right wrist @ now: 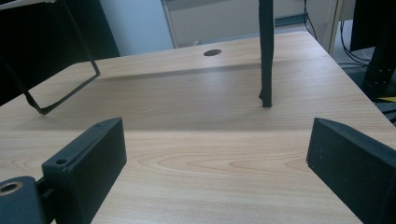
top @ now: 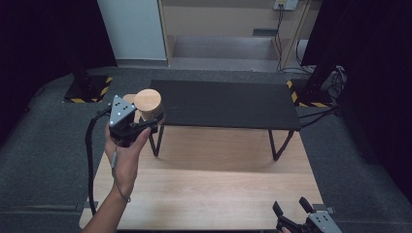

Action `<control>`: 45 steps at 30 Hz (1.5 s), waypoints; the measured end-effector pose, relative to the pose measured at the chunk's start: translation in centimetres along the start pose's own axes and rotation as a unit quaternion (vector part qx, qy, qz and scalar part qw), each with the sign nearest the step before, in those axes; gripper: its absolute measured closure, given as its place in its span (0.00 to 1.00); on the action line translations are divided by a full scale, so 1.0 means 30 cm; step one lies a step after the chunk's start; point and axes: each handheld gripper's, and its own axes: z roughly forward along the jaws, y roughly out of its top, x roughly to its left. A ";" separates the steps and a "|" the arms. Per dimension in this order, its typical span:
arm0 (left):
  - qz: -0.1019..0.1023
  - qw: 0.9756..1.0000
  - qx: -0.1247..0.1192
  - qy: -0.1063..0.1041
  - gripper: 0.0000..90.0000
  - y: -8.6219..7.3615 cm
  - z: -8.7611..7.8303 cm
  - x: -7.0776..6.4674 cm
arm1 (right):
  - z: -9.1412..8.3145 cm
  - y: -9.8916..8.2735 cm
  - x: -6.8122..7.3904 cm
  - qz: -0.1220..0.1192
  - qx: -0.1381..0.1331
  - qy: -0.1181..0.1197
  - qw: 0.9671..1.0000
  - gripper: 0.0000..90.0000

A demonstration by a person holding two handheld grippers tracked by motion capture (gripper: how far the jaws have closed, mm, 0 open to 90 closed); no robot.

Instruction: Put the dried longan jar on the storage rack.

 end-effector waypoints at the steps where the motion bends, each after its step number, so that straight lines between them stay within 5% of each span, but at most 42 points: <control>1: -0.001 1.000 -0.001 0.001 0.27 0.003 0.012 0.004 | -0.002 0.000 0.000 -0.001 0.000 -0.001 1.000 0.05; 21: 0.000 0.999 0.035 0.011 0.27 0.011 0.227 0.029 | -0.036 0.001 -0.013 0.004 -0.001 -0.025 1.000 0.06; 37: -0.032 0.998 0.052 -0.002 0.27 0.001 0.280 0.073 | -0.037 0.000 -0.018 0.006 0.002 -0.030 1.000 0.06; 45: -0.031 0.998 0.053 -0.003 0.27 0.002 0.280 0.074 | -0.029 0.001 -0.015 0.004 0.003 -0.027 1.000 0.06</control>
